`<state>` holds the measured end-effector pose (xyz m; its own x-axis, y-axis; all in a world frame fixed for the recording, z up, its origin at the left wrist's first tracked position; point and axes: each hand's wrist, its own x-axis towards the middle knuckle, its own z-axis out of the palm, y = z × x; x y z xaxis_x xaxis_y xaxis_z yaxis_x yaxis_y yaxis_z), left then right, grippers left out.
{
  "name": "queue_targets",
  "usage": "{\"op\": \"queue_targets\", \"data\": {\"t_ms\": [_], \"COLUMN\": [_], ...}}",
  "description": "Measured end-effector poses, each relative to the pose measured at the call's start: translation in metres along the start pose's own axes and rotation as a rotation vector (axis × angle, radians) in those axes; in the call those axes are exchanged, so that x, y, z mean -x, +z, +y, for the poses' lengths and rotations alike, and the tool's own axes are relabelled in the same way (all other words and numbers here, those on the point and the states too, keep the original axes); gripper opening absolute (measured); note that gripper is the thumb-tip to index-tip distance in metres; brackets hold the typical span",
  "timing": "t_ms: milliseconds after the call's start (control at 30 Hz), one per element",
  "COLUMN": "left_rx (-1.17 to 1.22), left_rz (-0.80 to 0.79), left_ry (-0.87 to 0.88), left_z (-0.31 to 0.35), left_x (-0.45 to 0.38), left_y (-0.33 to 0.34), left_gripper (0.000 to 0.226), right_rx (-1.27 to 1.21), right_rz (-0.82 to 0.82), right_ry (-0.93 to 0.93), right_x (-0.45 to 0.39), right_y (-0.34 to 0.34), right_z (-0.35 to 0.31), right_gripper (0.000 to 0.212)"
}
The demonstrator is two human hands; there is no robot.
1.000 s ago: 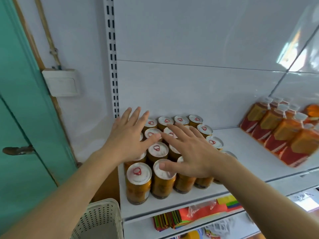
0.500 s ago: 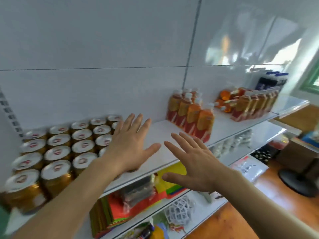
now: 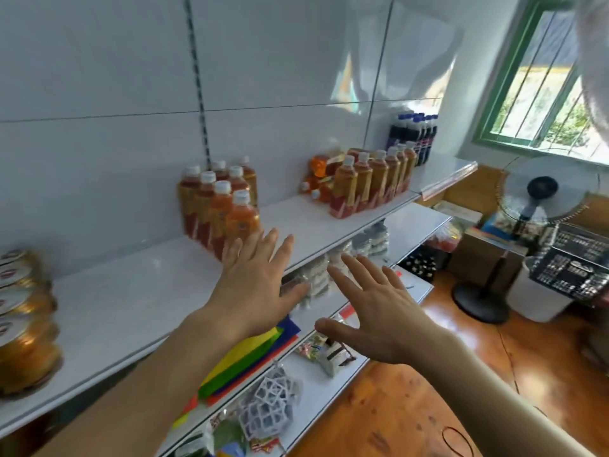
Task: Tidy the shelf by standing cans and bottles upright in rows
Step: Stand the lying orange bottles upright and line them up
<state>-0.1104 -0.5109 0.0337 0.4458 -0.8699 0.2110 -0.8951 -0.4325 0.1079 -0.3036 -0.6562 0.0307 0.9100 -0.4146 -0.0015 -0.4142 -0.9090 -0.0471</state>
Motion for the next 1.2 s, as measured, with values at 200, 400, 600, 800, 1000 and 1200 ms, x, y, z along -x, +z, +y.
{"op": "queue_targets", "data": {"t_ms": [200,400,600,800,1000,1200], "left_rx": [-0.001,0.063,0.120,0.158,0.224,0.280], "left_rz": [0.032,0.071,0.076,0.155,0.109,0.157], "left_ry": [0.057,0.079,0.010,-0.106,-0.275,-0.331], "left_z": [0.030,0.045,0.051,0.057,0.065,0.071], "left_x": [-0.109,-0.217,-0.293,-0.367,-0.417,-0.413], "left_y": [0.022,0.034,0.054,0.070,0.086,0.097], "left_gripper": [0.092,0.085,0.086,0.088,0.101,0.100], "right_rx": [0.067,0.108,0.087,0.100,0.212,0.232], "right_rz": [-0.012,0.058,0.093,0.261,0.246,0.217], "right_ry": [0.072,0.101,0.066,-0.081,-0.266,-0.472], "right_x": [-0.052,-0.122,-0.191,-0.289,-0.374,-0.425], "right_y": [-0.008,-0.036,-0.039,-0.054,-0.072,-0.057], "right_z": [0.080,0.153,0.212,0.278,0.320,0.331], "right_gripper": [0.104,0.102,0.097,0.103,0.116,0.109]}}
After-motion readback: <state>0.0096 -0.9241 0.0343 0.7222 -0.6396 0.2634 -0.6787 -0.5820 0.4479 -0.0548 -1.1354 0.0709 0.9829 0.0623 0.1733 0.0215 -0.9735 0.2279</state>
